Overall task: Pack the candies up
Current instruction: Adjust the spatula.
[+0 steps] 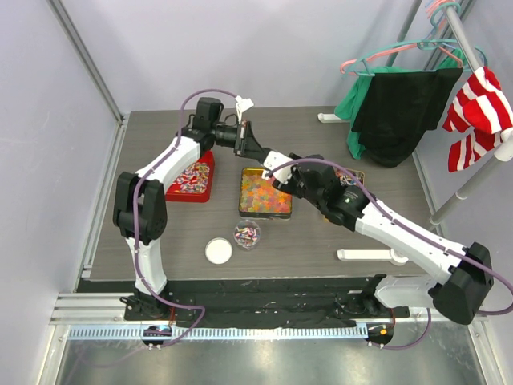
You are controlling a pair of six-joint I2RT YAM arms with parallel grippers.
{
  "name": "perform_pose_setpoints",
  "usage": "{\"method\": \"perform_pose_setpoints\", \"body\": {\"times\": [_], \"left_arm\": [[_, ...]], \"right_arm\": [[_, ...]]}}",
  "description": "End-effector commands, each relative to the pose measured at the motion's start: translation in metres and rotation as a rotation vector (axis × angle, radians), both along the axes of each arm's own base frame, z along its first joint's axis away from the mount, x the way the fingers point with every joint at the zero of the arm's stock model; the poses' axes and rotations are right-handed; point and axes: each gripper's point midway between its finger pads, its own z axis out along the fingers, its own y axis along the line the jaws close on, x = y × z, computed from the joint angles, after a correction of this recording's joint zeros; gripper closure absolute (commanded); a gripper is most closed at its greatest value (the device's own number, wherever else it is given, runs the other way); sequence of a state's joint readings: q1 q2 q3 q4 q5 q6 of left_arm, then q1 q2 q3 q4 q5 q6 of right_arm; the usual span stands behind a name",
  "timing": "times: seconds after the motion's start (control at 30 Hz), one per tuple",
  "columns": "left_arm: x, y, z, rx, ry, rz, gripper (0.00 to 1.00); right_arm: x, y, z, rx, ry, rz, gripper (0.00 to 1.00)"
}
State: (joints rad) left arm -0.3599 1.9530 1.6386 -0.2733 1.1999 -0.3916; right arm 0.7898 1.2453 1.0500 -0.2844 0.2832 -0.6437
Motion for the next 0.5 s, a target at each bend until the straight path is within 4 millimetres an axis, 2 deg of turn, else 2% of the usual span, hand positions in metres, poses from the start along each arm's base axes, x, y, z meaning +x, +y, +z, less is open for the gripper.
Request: {"method": "perform_pose_setpoints", "body": {"times": [0.0, 0.07, 0.13, 0.2, 0.23, 0.47], "left_arm": [[-0.016, -0.003, 0.035, -0.118, 0.006, -0.086, 1.0], [-0.018, -0.003, 0.044, -0.16, -0.03, -0.117, 1.0], [-0.024, -0.002, 0.052, -0.18, 0.017, -0.141, 1.0], [-0.026, -0.002, 0.056, -0.211, -0.031, -0.167, 1.0], [-0.028, -0.002, 0.058, -0.21, 0.024, -0.168, 1.0], [-0.033, 0.0, 0.055, -0.225, 0.029, -0.21, 1.0]], "right_arm": [[-0.003, 0.008, 0.035, 0.135, -0.062, 0.024, 0.49], [-0.005, 0.007, 0.036, 0.146, -0.062, 0.028, 0.53], [-0.007, 0.007, 0.039, 0.156, -0.06, 0.038, 0.59], [-0.009, 0.007, 0.042, 0.167, -0.055, 0.048, 0.68], [-0.011, 0.009, 0.043, 0.174, -0.049, 0.061, 0.69], [-0.016, 0.011, 0.048, 0.184, -0.039, 0.097, 0.69]]}}
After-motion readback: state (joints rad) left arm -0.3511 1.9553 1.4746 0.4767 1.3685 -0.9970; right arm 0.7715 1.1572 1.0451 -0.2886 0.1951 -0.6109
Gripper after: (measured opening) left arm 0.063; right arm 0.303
